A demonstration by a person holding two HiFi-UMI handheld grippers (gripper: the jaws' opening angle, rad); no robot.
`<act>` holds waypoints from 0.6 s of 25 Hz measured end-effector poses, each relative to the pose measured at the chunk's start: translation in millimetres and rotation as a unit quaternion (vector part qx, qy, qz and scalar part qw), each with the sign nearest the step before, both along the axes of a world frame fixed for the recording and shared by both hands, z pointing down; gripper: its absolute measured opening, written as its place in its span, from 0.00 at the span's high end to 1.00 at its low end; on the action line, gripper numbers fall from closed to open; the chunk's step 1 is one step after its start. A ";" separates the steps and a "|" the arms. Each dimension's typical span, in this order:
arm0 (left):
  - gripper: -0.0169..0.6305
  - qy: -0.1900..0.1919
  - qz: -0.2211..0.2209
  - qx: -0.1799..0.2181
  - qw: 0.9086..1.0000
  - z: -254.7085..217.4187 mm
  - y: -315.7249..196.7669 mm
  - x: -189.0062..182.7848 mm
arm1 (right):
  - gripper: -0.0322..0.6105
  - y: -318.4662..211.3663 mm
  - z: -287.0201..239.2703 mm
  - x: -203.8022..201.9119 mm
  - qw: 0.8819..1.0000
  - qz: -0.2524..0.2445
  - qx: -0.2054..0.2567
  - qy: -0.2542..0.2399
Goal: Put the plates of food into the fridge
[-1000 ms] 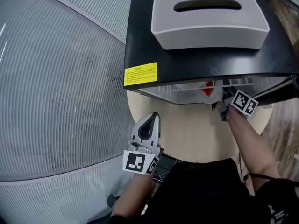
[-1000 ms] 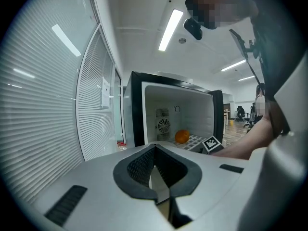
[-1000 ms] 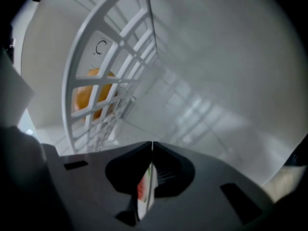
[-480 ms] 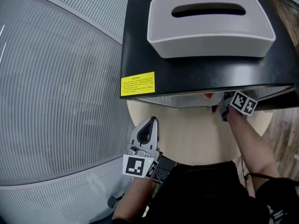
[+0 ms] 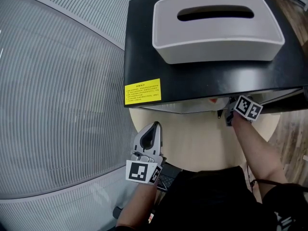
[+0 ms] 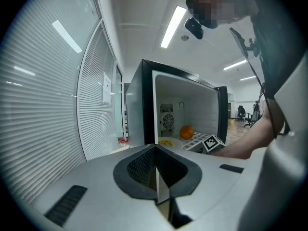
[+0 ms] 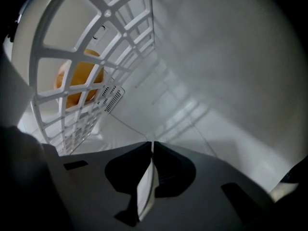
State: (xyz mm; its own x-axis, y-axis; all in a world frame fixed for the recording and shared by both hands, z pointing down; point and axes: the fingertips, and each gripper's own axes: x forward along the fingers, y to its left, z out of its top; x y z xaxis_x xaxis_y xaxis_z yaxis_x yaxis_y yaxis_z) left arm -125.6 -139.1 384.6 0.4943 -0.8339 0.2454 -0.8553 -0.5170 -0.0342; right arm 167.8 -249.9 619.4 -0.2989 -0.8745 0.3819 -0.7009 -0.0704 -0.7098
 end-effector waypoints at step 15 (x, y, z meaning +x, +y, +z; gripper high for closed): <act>0.96 0.008 0.033 0.018 0.999 -15.1 -3.3 -7.9 | 0.92 12.0 -2.9 10.3 0.999 0.043 0.006 -0.009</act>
